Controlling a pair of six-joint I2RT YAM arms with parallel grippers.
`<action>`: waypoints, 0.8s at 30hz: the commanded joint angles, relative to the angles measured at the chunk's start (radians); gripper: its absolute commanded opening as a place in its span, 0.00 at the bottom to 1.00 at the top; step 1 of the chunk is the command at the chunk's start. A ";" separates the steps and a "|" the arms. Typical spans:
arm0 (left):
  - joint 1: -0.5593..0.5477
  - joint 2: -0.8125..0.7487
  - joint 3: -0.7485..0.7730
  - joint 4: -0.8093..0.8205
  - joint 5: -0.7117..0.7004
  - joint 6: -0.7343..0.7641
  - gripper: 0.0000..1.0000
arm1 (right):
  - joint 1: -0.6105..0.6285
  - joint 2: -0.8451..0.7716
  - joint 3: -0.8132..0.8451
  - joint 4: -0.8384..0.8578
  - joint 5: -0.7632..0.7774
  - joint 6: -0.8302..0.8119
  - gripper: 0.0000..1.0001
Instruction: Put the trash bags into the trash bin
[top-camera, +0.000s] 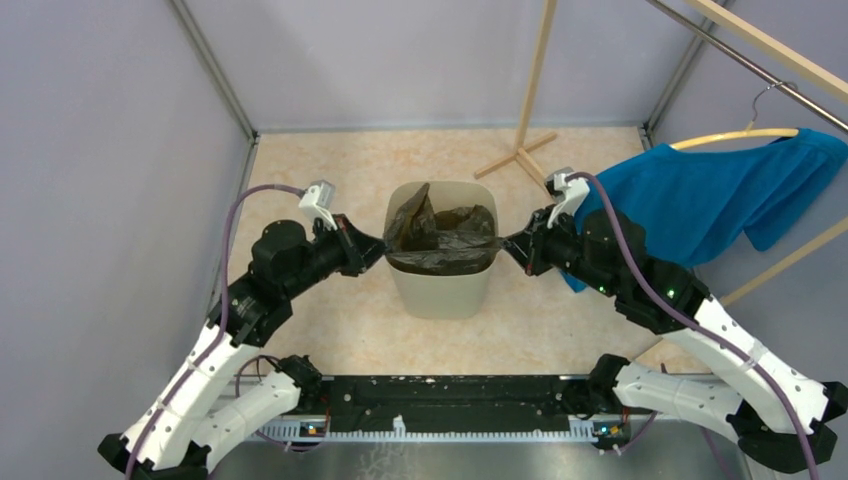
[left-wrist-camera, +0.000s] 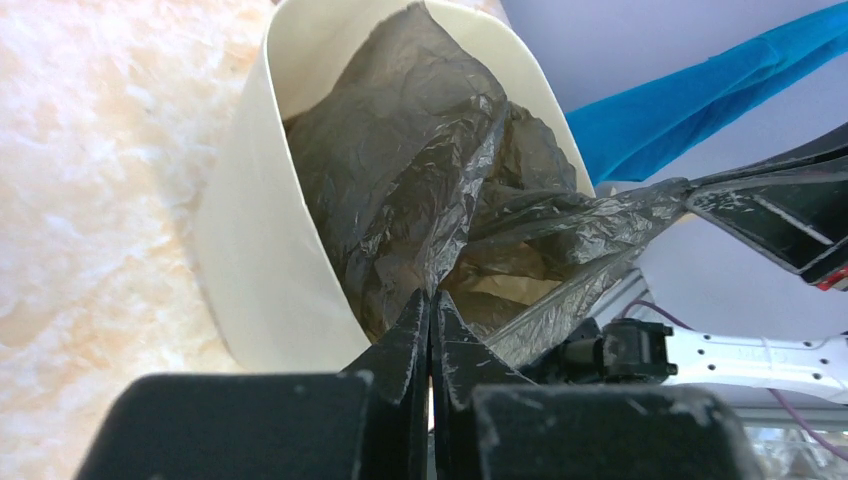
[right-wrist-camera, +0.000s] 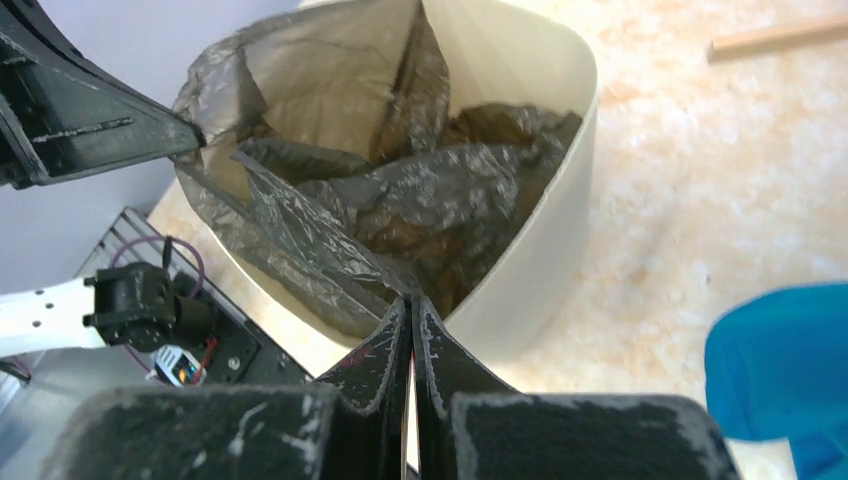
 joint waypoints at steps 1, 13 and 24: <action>-0.001 -0.037 -0.061 0.038 0.022 -0.077 0.05 | -0.003 -0.053 -0.031 -0.048 0.049 0.051 0.00; -0.001 -0.129 -0.102 -0.036 -0.013 -0.112 0.08 | -0.004 -0.120 -0.090 -0.068 -0.005 0.145 0.00; -0.001 -0.197 -0.138 -0.074 0.032 -0.175 0.03 | -0.003 -0.153 -0.147 -0.066 -0.094 0.222 0.00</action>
